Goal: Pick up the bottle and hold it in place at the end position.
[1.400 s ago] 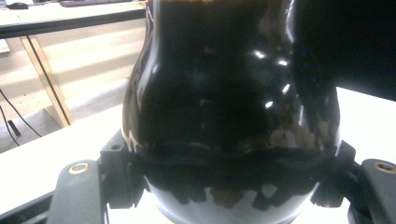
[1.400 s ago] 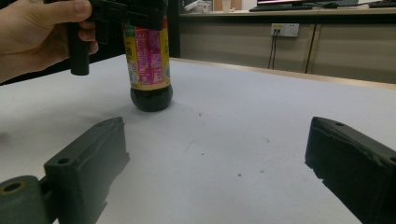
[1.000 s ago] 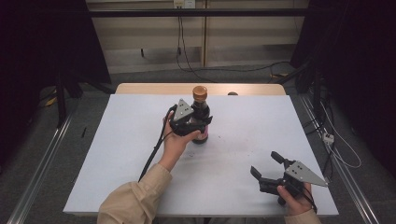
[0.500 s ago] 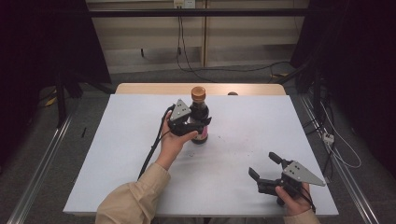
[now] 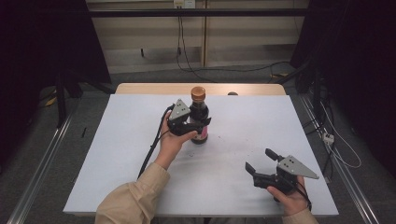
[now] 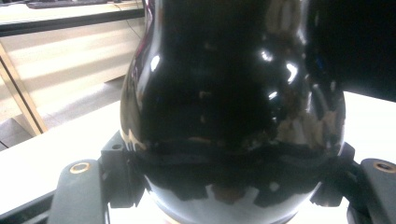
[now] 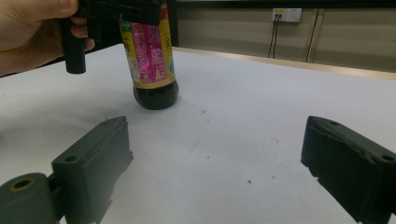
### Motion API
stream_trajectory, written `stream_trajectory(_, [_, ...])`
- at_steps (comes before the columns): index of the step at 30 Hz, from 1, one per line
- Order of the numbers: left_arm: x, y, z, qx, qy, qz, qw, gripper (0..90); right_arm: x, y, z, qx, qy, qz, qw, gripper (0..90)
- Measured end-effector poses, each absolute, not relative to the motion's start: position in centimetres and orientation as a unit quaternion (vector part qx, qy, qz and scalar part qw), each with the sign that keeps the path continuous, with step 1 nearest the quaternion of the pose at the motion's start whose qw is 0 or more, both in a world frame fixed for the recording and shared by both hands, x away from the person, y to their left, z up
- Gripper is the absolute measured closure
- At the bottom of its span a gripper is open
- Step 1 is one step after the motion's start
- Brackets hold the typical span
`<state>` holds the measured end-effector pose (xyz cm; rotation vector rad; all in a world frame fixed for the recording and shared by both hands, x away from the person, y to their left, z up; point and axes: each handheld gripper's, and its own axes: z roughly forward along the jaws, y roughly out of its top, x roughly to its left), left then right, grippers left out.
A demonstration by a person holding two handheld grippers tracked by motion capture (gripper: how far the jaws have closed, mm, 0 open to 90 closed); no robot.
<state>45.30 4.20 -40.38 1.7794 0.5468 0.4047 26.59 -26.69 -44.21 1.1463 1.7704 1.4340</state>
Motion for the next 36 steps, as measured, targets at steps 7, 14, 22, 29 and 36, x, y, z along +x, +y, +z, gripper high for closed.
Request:
stream_trajectory(7, [45.4,4.2,-40.5,0.761,0.235,0.165,0.582,28.8,27.5,-26.5,-43.4,0.44,0.666,0.55,0.246,7.0])
stream_trajectory(14, [45.3,4.2,-40.4,0.765,0.235,0.167,0.576,28.9,28.6,-26.5,-42.4,0.447,0.668,0.542,0.245,8.9])
stream_trajectory(22, [45.2,4.2,-40.4,0.765,0.238,0.17,0.574,29.0,29.9,-25.3,-41.5,0.437,0.674,0.55,0.23,8.6])
stream_trajectory(29, [45.3,4.2,-40.4,0.767,0.236,0.165,0.574,29.1,30.8,-24.2,-40.9,0.431,0.679,0.552,0.221,7.6])
stream_trajectory(36, [45.3,4.2,-40.4,0.767,0.237,0.165,0.572,29.2,31.8,-23.5,-40.1,0.425,0.682,0.553,0.217,7.7])
